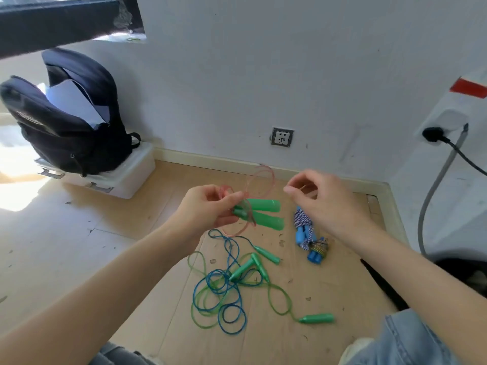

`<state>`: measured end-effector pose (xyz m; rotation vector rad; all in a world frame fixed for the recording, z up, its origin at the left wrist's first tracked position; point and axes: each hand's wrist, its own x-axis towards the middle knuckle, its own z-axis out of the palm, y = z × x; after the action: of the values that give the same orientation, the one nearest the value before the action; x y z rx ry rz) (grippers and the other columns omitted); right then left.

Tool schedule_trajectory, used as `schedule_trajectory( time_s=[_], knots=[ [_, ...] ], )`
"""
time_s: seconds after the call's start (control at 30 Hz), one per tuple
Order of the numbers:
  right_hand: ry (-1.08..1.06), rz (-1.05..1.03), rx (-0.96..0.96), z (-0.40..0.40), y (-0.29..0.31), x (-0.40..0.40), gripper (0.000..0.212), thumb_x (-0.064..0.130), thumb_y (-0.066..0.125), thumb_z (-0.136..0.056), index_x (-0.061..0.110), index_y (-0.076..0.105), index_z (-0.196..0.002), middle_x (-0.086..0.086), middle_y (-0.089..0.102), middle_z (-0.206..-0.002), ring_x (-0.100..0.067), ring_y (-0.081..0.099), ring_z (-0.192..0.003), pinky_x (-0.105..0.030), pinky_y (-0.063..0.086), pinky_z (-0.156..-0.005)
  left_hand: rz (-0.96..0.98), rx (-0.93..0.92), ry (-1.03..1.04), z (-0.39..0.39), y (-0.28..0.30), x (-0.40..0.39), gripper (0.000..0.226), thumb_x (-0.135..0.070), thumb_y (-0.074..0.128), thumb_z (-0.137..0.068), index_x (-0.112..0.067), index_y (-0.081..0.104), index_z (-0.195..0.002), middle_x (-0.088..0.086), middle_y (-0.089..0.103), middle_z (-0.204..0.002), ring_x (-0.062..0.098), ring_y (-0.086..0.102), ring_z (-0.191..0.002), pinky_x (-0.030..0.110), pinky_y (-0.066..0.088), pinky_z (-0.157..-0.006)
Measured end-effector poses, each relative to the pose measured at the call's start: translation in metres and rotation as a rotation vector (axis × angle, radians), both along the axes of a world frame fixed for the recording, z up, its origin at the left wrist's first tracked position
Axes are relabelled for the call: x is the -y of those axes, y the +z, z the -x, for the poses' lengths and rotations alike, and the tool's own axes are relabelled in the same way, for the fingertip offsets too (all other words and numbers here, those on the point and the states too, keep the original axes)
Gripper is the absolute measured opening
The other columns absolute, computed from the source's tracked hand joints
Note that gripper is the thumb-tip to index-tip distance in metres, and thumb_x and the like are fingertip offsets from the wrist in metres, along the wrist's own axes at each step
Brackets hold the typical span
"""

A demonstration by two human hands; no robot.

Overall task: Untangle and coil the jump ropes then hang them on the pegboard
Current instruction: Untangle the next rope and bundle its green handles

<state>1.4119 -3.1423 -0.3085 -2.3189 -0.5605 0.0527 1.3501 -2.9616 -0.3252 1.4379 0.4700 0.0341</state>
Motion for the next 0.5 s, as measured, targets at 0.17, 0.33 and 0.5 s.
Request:
schedule_trajectory(
  time_s=[0.17,0.33,0.5],
  knots=[
    [0.158,0.018,0.032,0.019,-0.005,-0.018,0.026,0.043,0.073,-0.070,0.020,0.061,-0.074,0.008,0.064,-0.073,-0.004,0.056,-0.066,-0.016,0.043,-0.062,0.034,0.082,-0.111,0.004,0.002,0.015,0.012,-0.009,0.065,-0.081,0.001,0.059,-0.082,0.015,0.071,-0.087,0.017,0.071,-0.074,0.018,0.055,-0.064],
    [0.060,-0.036,-0.128,0.003,-0.001,-0.001,0.016,0.015,0.074,-0.076,0.022,0.064,-0.066,0.009,0.063,-0.066,0.001,0.055,-0.061,-0.006,0.042,-0.060,0.082,0.058,-0.037,0.006,0.007,-0.006,0.012,-0.003,0.062,-0.082,-0.006,0.054,-0.075,0.007,0.066,-0.075,0.011,0.068,-0.062,0.018,0.056,-0.061],
    [-0.225,-0.461,-0.482,-0.010,-0.002,0.021,0.014,0.002,0.057,-0.089,0.010,0.056,-0.077,-0.005,0.067,-0.063,-0.014,0.064,-0.057,-0.022,0.055,-0.057,-0.080,-0.096,-0.191,0.005,0.007,-0.037,0.007,-0.020,0.059,-0.087,-0.019,0.065,-0.083,-0.007,0.066,-0.067,0.002,0.061,-0.059,0.015,0.051,-0.055]
  ],
)
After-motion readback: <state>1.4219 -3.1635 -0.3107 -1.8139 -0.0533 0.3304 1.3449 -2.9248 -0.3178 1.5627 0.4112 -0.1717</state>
